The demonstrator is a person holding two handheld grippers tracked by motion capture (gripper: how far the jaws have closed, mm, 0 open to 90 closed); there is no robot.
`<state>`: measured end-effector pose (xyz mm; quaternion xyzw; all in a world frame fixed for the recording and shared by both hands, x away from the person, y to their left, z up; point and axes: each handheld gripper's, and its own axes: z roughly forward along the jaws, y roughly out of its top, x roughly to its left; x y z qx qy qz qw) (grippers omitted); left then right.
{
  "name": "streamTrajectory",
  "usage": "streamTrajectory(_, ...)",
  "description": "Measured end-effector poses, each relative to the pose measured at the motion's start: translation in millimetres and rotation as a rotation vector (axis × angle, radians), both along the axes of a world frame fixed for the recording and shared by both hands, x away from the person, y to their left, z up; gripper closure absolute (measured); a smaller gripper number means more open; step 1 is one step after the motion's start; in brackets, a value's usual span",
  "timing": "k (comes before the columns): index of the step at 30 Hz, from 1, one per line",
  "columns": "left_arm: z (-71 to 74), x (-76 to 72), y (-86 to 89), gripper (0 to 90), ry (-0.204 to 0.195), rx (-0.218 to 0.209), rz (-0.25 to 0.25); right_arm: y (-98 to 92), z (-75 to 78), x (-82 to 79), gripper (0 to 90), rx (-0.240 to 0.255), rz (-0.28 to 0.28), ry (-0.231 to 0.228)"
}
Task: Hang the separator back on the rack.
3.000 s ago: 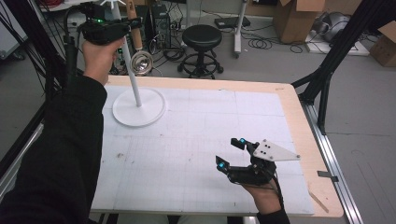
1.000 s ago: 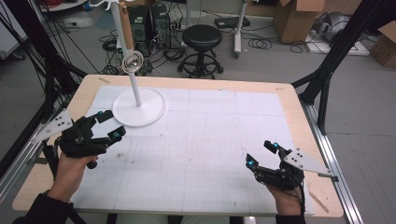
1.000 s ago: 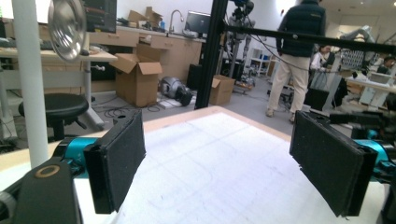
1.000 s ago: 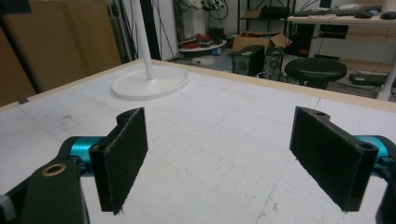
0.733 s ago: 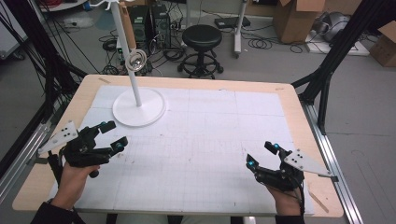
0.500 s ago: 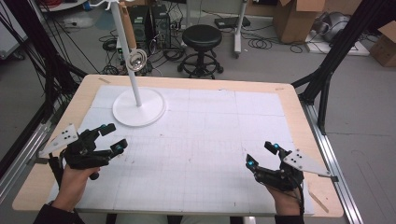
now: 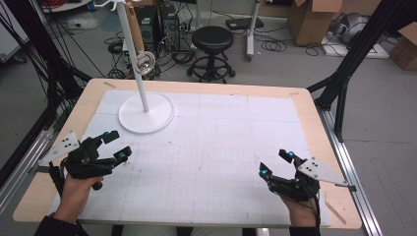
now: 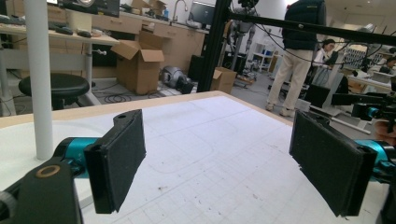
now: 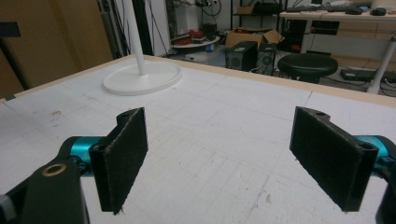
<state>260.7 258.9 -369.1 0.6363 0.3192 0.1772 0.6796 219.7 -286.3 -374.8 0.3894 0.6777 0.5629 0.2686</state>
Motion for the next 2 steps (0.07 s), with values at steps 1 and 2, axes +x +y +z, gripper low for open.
streamTrajectory(1, 0.0, 0.2, 0.0, 18.7, 0.001, 0.0, -0.001, -0.3, -0.1, 0.0, 18.1, 0.0, 0.0, 0.001)
streamTrajectory(2, -0.1, 0.4, -0.2, 18.7, 0.001, 0.001, -0.001, -0.4, -0.2, 0.0, 18.1, 0.001, -0.001, 0.003)
